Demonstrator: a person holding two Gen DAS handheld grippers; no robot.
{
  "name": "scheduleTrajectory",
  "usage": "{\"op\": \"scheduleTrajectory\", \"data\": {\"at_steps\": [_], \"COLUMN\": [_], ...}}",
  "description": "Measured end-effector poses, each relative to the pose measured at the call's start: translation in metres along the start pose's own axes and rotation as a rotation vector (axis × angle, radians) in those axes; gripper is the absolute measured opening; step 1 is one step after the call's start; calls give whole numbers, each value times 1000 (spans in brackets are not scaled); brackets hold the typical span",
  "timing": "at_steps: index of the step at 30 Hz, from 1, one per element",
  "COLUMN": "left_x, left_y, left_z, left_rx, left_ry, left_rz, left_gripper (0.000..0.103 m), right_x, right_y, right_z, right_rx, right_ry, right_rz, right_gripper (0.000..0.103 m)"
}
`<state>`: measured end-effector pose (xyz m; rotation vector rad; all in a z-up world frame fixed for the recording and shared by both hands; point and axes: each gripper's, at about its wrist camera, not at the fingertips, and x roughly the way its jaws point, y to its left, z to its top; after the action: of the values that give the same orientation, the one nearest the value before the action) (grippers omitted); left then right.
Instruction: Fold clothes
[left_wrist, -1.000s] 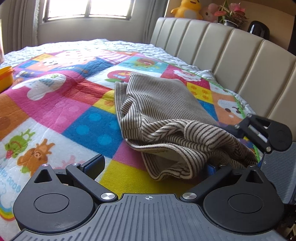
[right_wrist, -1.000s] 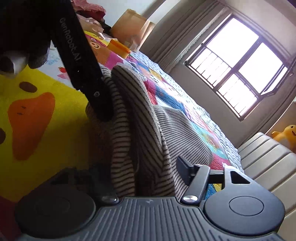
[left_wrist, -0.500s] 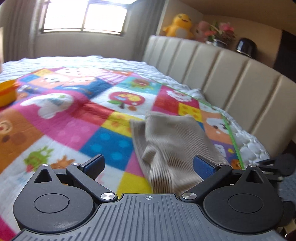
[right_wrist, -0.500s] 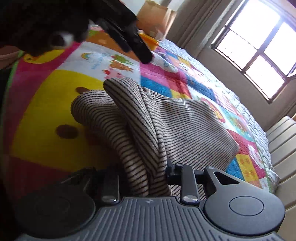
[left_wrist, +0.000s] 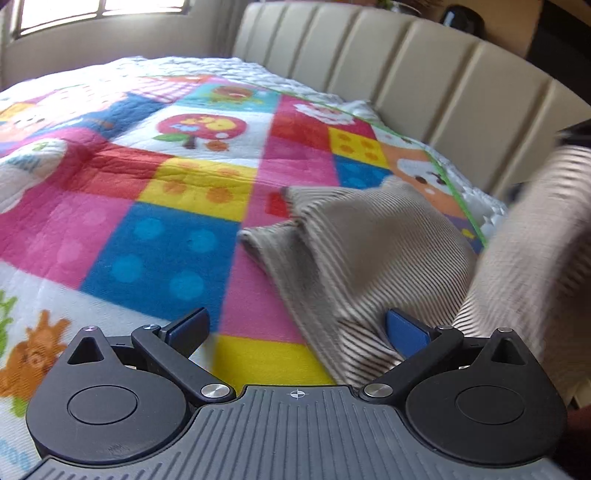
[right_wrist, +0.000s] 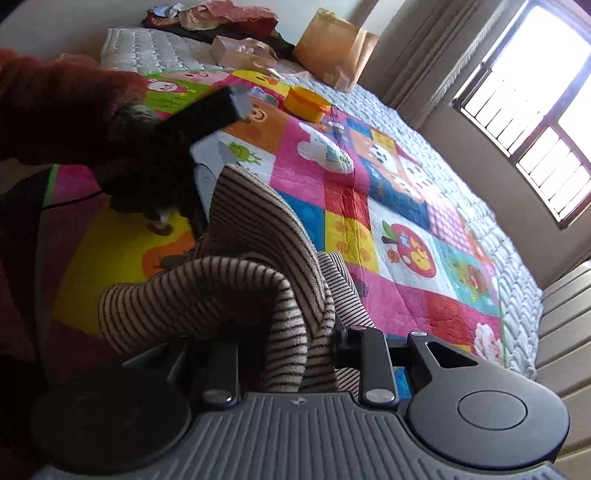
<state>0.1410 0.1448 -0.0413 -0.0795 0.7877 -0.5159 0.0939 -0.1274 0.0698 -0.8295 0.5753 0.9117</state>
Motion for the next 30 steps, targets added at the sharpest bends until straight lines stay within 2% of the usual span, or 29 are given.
{"op": "scheduleTrajectory", "data": {"at_steps": [2,4,6,9,14,16,18,23,25,27,30], "left_x": [-11,-24,-37,-54,-57,-45,-33,-3,5,12,28], "left_y": [8,11,10,3,-26,-30,-34,-45,-37,-24,-5], "left_z": [-1,-3,-4,-2,17,23,29,45,49,49,46], "left_rx": [-37,-53,-52,-37,23,31,39,59,21,-32,-87], "left_ry": [-24,-47,-68,-108,-158,-146,-134,-104,-95,-85,-52], "left_rz": [3,8,9,-33,-120,-89,-58,19,28,27,21], "left_gripper": [103,103,103,103,103,103,103,103,103,103,103], "right_x": [31,68,89,89,71,55,41,29,32,48,85], "right_y": [-20,-38,-46,-51,-62,-68,-74,-86,-93,-101,-101], "right_z": [-2,-5,-11,-19,-25,-31,-40,-64,-73,-83,-93], "right_rx": [39,83,142,190,254,319,393,525,590,684,744], "right_ry": [35,64,55,25,-48,-98,-149,-189,-184,-140,-25], "right_rz": [23,31,45,36,-19,-49,-70,-165,-211,-242,-248], "right_gripper": [31,39,49,70,85,91,103,103,103,103,103]}}
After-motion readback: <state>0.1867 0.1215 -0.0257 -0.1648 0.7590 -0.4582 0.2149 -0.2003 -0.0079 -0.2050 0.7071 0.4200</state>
